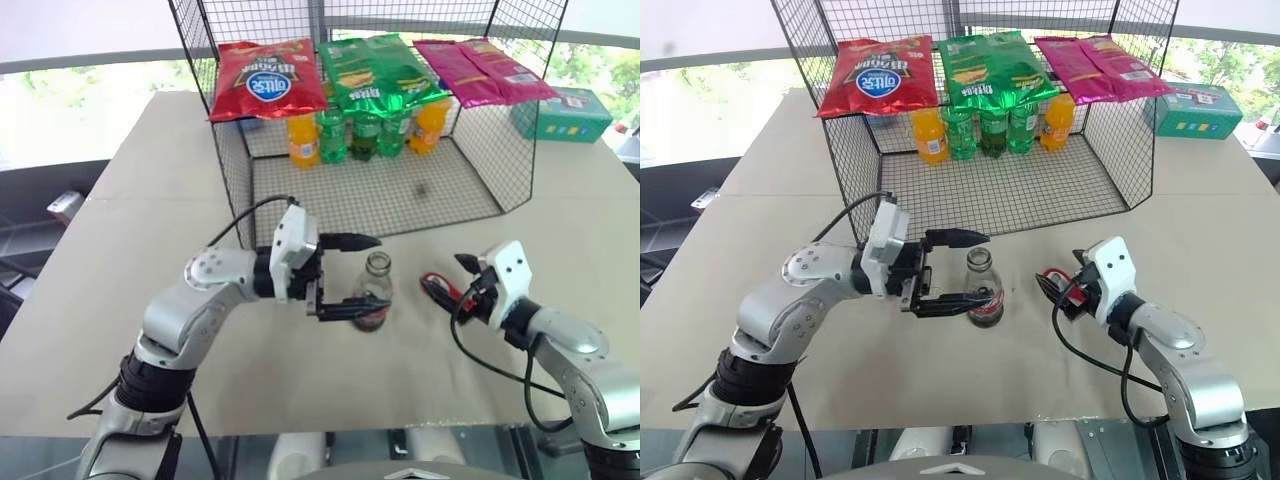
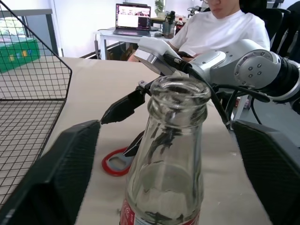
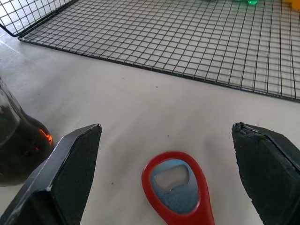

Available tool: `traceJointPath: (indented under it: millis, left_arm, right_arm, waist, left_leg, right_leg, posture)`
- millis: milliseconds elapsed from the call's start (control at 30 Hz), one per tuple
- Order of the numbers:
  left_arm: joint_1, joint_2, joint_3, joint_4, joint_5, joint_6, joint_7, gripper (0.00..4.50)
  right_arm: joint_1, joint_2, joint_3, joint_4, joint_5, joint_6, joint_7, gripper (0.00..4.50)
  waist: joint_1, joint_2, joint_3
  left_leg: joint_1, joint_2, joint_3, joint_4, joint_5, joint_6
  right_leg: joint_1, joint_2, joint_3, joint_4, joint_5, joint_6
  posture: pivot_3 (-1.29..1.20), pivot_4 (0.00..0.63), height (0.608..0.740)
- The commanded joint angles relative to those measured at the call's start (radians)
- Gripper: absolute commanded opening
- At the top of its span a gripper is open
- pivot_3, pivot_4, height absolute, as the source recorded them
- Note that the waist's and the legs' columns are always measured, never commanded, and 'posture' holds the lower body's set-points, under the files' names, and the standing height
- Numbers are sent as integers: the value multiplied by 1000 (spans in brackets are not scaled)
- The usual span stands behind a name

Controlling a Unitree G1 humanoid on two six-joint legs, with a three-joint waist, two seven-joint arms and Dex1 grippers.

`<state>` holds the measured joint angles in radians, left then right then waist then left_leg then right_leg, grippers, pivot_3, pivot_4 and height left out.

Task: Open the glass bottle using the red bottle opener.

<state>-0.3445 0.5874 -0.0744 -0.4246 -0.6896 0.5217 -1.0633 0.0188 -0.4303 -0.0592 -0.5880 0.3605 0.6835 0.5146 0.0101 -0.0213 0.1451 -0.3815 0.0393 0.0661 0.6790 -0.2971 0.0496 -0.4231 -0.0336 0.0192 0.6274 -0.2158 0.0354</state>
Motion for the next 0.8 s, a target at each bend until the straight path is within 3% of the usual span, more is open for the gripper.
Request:
traceJointPath:
  millis: [33, 167, 300, 400, 533, 800]
  left_arm:
    - [32, 17, 99, -58, -93, 47, 51, 4457]
    - [141, -12, 245, -57, -116, 42, 201, 4457]
    - [326, -71, 315, -87, -1, -26, 362, 4457]
    - [508, -103, 342, -90, 97, -150, 370, 4457]
    - [672, -112, 409, -43, 125, -255, 326, 4457]
    - [784, -106, 498, -11, 137, -335, 318, 4457]
  right_arm:
    - [10, -19, -33, -32, 1, -67, 5, 4500]
    - [116, -84, -40, -17, -80, -235, 48, 4500]
    - [271, -95, -161, 35, 6, -407, 178, 4500]
    - [386, -144, -255, 81, 40, -486, 285, 4500]
    - [490, -191, -351, 189, 67, -591, 417, 4500]
    - [505, -210, -417, 290, 110, -627, 472, 4500]
  waist:
    - [-1, 0, 0]
    - [2, 1, 0]
    - [3, 2, 0]
    - [2, 0, 1]
    - [2, -1, 1]
    - [2, 2, 1]
  left_leg:
    - [0, 0, 0, 0, 0, 0]
    - [0, 0, -1, 0, 0, 0]
    - [0, 0, 0, 0, 0, 0]
    - [1, 1, 1, 0, -1, 0]
    - [3, 1, 3, 0, -1, 1]
    - [4, 5, 3, 0, -1, 1]
  right_leg:
    - [0, 0, 0, 0, 0, 0]
    - [0, 0, 0, 0, 0, 0]
    - [0, -1, 0, -1, 0, 1]
    - [2, -2, 1, -1, -1, 1]
    - [2, -3, 2, -1, -1, 1]
    - [0, -4, 1, -1, -2, 3]
  posture:
    - [0, 150, 740]
    - [0, 150, 740]
    - [0, 150, 740]
    - [0, 150, 740]
    - [0, 150, 740]
    - [0, 150, 740]
